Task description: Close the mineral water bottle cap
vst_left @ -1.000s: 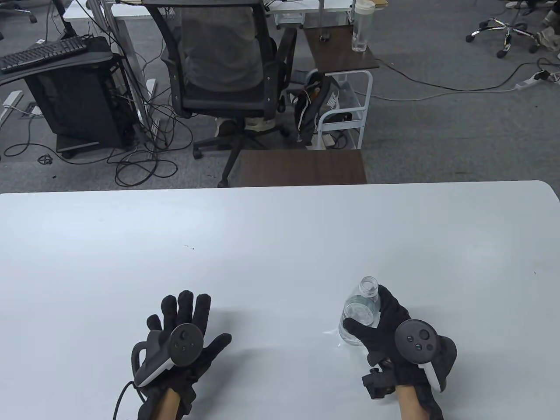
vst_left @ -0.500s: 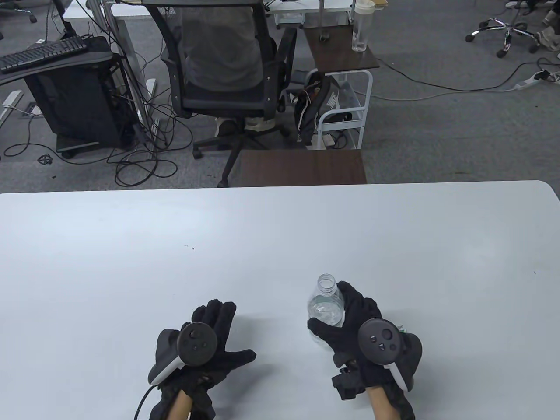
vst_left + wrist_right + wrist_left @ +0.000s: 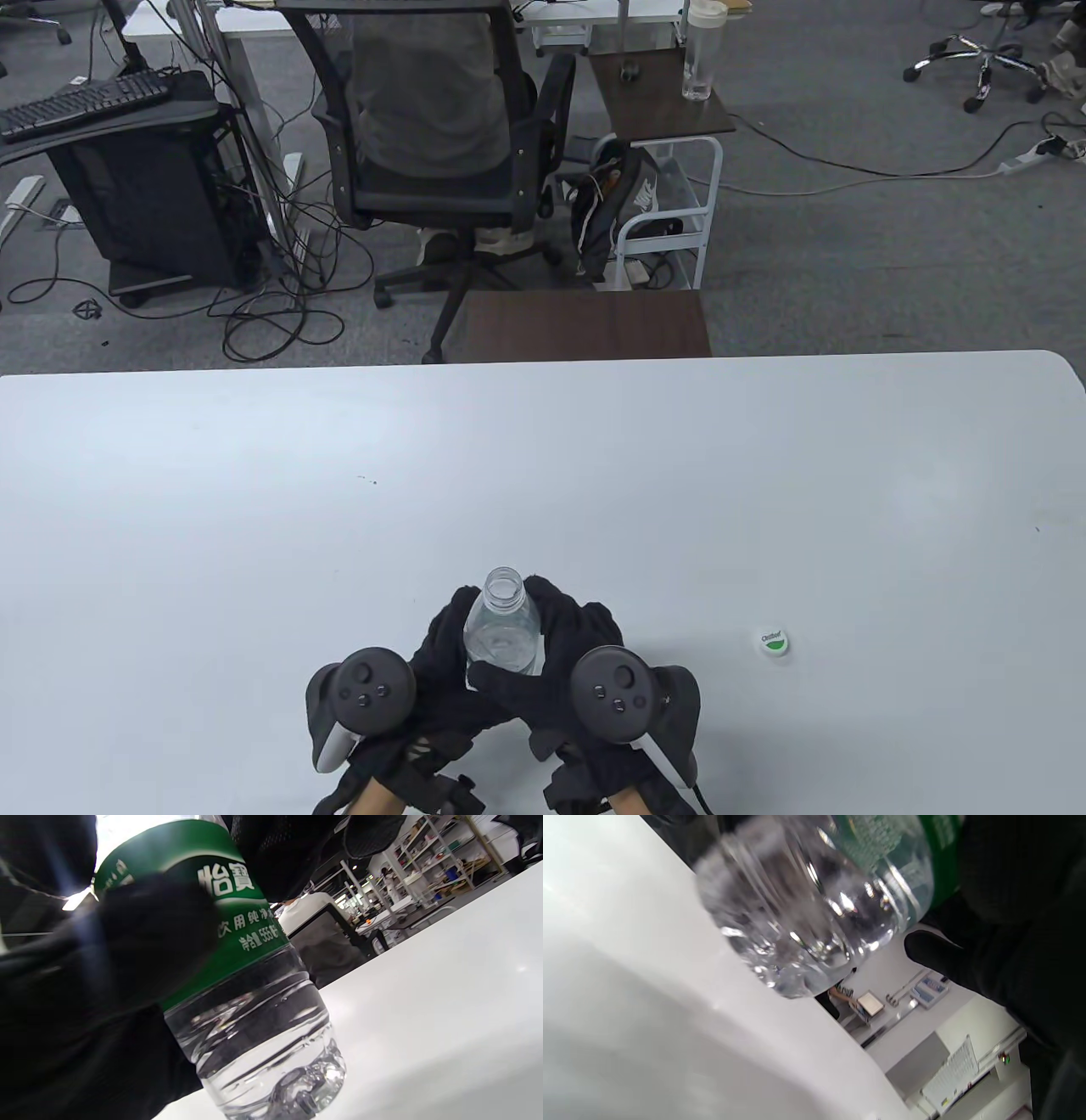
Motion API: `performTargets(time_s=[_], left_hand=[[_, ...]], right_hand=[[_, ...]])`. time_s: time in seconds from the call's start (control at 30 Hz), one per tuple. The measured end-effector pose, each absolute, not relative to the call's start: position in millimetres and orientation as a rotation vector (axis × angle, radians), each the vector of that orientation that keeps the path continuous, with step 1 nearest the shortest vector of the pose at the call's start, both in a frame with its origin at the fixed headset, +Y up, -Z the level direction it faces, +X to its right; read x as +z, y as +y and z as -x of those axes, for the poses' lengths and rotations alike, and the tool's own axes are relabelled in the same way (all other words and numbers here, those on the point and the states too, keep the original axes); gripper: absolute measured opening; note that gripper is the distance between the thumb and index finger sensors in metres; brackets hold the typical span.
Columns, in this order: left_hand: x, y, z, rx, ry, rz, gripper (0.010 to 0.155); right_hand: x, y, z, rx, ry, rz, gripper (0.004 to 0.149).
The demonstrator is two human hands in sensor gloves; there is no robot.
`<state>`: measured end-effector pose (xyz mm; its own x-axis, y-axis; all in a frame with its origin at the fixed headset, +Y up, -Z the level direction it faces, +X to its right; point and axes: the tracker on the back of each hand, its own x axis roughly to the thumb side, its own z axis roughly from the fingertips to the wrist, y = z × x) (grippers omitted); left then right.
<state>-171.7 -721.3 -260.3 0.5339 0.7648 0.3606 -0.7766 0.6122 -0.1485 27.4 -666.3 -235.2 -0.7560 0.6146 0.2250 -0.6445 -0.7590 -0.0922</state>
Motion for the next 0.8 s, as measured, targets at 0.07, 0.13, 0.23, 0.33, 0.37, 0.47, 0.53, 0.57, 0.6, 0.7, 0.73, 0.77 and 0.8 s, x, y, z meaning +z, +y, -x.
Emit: performTargets(time_s=[0.07,0.13,0.23,0.33,0.37,0.47,0.53,0.57,0.6,0.7,0.73,0.77,0.8], left_hand=[[-259.0,-723.1,171.7,1.004,-0.393,-0.059,0.099],[-258.0,-721.7,171.6,1.008,-0.395,-0.066,0.094],[-258.0,-720.7,172.2,0.997,-0.394,-0.078,0.093],[-259.2,-722.4,175.4,1.0,-0.383,-0.075,0.092],[-260.1,-723.0,177.7,1.017,-0.369,-0.077,0.092],[-262.0,-722.5,184.3,1.064,-0.344,-0.092,0.092],[-262.6,-721.2,188.3,1.068,-0.343,-0.102,0.092],[-262.8,-720.9,190.2,1.067,-0.34,-0.114,0.092],[-263.2,-720.4,192.6,1.077,-0.327,-0.117,0.092],[-264.4,-719.6,199.2,1.103,-0.306,-0.128,0.092],[-264.5,-719.2,201.6,1.113,-0.295,-0.13,0.092],[-264.7,-719.3,204.3,1.107,-0.291,-0.137,0.092],[-265.1,-719.5,206.0,1.105,-0.285,-0.144,0.092]], right_hand=[[-232.5,-664.2,-26.2,2.447,-0.268,-0.243,0.093],[-232.2,-662.7,-27.3,2.461,-0.278,-0.256,0.094],[-234.0,-662.3,-32.1,2.432,-0.232,-0.303,0.095],[-238.7,-663.1,-43.6,2.446,-0.181,-0.381,0.092],[-241.4,-664.6,-51.1,2.462,-0.22,-0.37,0.091],[-250.7,-668.5,-72.5,2.519,-0.248,-0.345,0.089],[-258.7,-674.4,-86.6,2.512,-0.205,-0.301,0.085],[-262.4,-677.2,-91.9,2.506,-0.189,-0.277,0.083],[-266.3,-679.8,-98.0,2.519,-0.179,-0.237,0.081],[-273.6,-682.7,-119.3,2.686,-0.262,0.023,0.076],[-273.8,-682.4,-127.4,2.78,-0.336,0.199,0.077],[-275.5,-682.2,-136.7,2.917,-0.39,0.317,0.074],[-276.3,-682.5,-143.3,3.011,-0.4,0.378,0.071]])
